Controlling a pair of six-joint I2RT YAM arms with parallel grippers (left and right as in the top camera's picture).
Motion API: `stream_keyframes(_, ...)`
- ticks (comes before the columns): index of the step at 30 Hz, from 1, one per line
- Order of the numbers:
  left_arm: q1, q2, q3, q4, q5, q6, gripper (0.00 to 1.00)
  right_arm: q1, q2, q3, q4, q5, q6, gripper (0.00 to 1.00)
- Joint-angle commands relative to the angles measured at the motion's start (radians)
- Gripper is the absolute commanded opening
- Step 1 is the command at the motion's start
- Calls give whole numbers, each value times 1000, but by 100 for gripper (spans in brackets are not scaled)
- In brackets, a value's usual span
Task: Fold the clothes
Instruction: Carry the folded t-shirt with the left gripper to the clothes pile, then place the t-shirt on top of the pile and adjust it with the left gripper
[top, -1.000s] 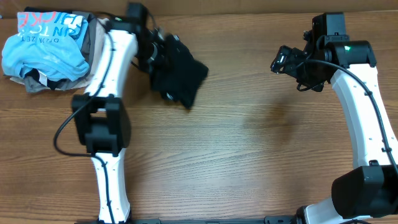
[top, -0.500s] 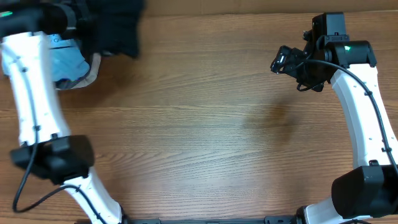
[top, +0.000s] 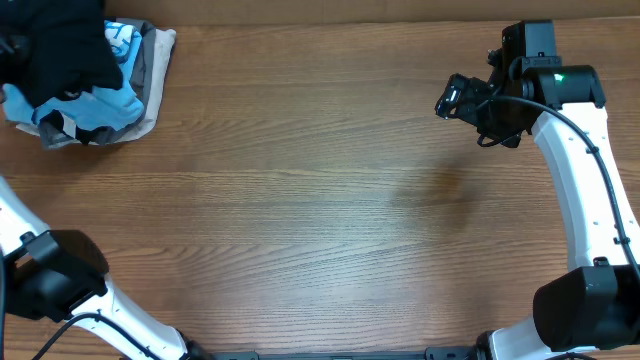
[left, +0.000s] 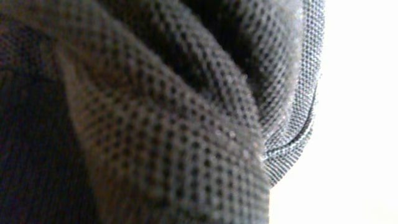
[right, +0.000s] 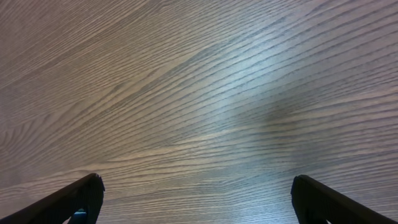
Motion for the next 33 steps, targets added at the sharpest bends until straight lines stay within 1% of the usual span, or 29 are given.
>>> stream_keyframes(1, 36, -15, 17, 18, 76, -7, 4, -2, -3, -7, 0, -2, -7, 100)
stream_keyframes(4, 59, 6, 16, 48, 134, -10, 4, -2, -3, -7, 1, -2, -7, 100)
stream_keyframes(8, 73, 56, 16, 92, 200, -61, 4, -2, -2, -7, -3, -2, -7, 100)
stream_keyframes(11, 73, 103, 16, 117, 208, -95, 4, -2, -3, -7, -10, -1, -7, 100)
stream_keyframes(18, 77, 181, 16, 258, 225, -182, 4, -2, -3, -7, -14, -1, -7, 100)
stream_keyframes(21, 76, 209, 16, 329, 229, -243, 4, -2, -2, -7, -13, -2, -7, 100)
stream_keyframes(26, 73, 258, 16, 463, 283, -410, 4, -2, -3, -7, -13, -2, -6, 100)
stream_keyframes(29, 73, 281, 16, 513, 306, -489, 4, -2, -3, -7, -13, -2, -6, 100)
stream_keyframes(33, 65, 298, 16, 516, 306, -505, 4, -2, -3, -7, -13, -2, -6, 100)
